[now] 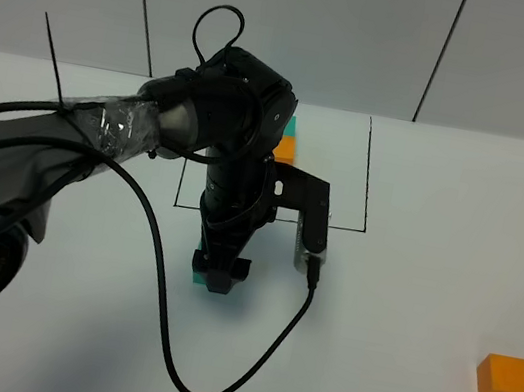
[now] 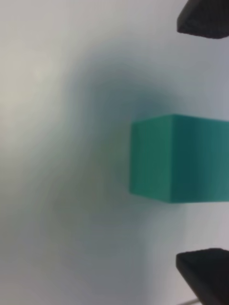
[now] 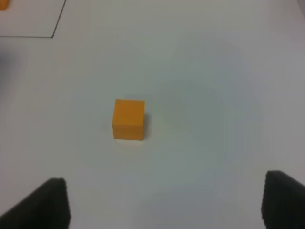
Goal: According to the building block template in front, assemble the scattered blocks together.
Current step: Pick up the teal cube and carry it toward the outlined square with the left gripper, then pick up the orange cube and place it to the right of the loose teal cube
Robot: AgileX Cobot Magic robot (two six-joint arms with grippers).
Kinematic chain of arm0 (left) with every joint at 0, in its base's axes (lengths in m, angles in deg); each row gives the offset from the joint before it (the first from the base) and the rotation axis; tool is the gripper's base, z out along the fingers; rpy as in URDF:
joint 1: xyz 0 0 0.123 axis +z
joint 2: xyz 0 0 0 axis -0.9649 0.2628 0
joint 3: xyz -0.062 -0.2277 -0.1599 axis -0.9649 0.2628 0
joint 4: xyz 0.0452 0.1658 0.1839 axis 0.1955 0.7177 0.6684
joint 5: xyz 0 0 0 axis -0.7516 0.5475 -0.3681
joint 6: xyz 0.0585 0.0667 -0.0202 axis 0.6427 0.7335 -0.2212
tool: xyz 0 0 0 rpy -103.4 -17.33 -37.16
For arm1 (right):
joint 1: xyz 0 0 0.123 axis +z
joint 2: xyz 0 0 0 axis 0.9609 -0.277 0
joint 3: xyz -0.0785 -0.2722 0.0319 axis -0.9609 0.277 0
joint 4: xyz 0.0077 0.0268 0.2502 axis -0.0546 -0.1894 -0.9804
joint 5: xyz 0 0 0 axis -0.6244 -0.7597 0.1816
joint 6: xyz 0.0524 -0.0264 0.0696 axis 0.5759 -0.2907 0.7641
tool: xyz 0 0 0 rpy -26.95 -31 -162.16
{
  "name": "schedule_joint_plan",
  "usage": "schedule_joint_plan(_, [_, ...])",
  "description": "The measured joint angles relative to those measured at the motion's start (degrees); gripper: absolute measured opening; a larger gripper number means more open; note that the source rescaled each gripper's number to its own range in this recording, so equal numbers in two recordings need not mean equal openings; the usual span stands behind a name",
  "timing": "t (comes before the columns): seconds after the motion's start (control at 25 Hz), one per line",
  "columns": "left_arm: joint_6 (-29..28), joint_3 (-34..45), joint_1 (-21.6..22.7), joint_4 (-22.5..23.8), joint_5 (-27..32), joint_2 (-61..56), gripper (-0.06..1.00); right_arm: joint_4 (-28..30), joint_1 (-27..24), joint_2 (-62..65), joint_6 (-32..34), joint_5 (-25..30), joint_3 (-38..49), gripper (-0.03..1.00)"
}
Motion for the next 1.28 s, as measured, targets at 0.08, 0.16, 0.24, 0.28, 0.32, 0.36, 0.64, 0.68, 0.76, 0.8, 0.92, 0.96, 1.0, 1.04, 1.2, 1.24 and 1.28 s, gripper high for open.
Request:
schedule_joint_plan(0.08, [-4.03,0.0,-0.27,-0.28,0.39,-1.64,1.0,0.0,0.0,0.0,0.0,0.0,0.0,0.67])
schedule_joint_plan(0.16, [-10.19,0.0,-0.13,0.11,-0.51,-3.42,0.99,0.0,0.0,0.0,0.0,0.0,0.0,0.67])
schedule_joint_plan(0.24, [-17.36,0.0,0.81,1.47,-2.54,-4.97,0.98,0.0,0.0,0.0,0.0,0.0,0.0,0.67])
schedule_joint_plan(0.28, [-21.18,0.0,1.66,2.66,-2.89,-5.68,0.98,0.0,0.0,0.0,0.0,0.0,0.0,0.67])
schedule_joint_plan(0.32, [-24.54,0.0,2.82,3.69,-2.84,-6.25,0.97,0.0,0.0,0.0,0.0,0.0,0.0,0.67])
schedule_joint_plan(0.36, [-27.48,0.0,4.03,4.89,-2.78,-6.75,0.97,0.0,0.0,0.0,0.0,0.0,0.0,0.67])
schedule_joint_plan(0.64, [-35.58,0.66,16.26,1.86,-3.53,-12.06,0.95,0.0,0.0,0.0,0.0,0.0,0.0,0.67])
schedule_joint_plan(0.68, [-35.7,1.28,17.9,0.58,-4.08,-13.25,0.95,0.0,0.0,0.0,0.0,0.0,0.0,0.67])
schedule_joint_plan(0.76, [-35.77,3.3,21.05,-0.67,-5.53,-16.31,0.95,0.0,0.0,0.0,0.0,0.0,0.0,0.67])
schedule_joint_plan(0.8, [-35.83,4.56,22.4,-0.93,-6.64,-17.73,0.95,0.0,0.0,0.0,0.0,0.0,0.0,0.67])
schedule_joint_plan(0.92, [-36.6,10.09,27.28,-1.04,-9.86,-23.36,0.95,0.0,0.0,0.0,0.0,0.0,0.0,0.67])
schedule_joint_plan(0.96, [-36.96,12.37,28.59,-1.04,-10.9,-25.14,0.95,0.0,0.0,0.0,0.0,0.0,0.0,0.67])
schedule_joint_plan(1.0, [-37.38,14.85,30.05,-1.04,-11.99,-27.37,0.95,0.0,0.0,0.0,0.0,0.0,0.0,0.67])
schedule_joint_plan(1.04, [-38.03,17.37,31.34,-1.04,-12.7,-29.82,0.95,0.0,0.0,0.0,0.0,0.0,0.0,0.67])
schedule_joint_plan(1.2, [-40.64,27.33,33.62,-0.87,-15.04,-40.53,0.95,0.0,0.0,0.0,0.0,0.0,0.0,0.67])
schedule_joint_plan(1.24, [-41.29,30.02,33.62,-0.81,-15.1,-43.04,0.95,0.0,0.0,0.0,0.0,0.0,0.0,0.67])
schedule_joint_plan(1.28, [-42.05,32.69,33.62,-0.57,-14.94,-46.12,0.95,0.0,0.0,0.0,0.0,0.0,0.0,0.67])
